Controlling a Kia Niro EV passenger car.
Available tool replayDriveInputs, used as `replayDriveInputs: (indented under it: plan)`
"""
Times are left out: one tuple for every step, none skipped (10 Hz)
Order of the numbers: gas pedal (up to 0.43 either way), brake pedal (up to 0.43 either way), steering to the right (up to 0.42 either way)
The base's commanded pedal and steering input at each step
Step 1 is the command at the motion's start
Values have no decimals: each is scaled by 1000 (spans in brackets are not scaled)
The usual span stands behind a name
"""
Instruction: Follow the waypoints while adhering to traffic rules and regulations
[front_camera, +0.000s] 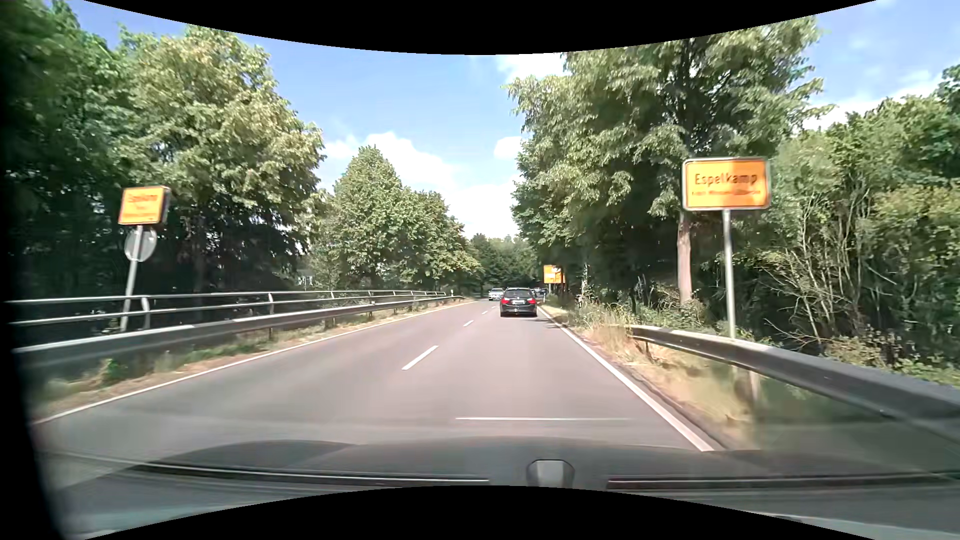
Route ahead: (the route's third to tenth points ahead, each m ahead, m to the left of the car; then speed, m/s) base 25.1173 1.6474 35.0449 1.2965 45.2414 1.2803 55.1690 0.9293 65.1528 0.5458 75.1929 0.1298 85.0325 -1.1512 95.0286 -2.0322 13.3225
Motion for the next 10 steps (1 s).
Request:
replayDriveInputs:
  plan:
    - [157,6,6]
    - [157,6,6]
    - [157,6,6]
    - [157,6,6]
    - [157,6,6]
    - [157,6,6]
    - [157,6,6]
    - [157,6,6]
    - [157,6,6]
    - [157,6,6]
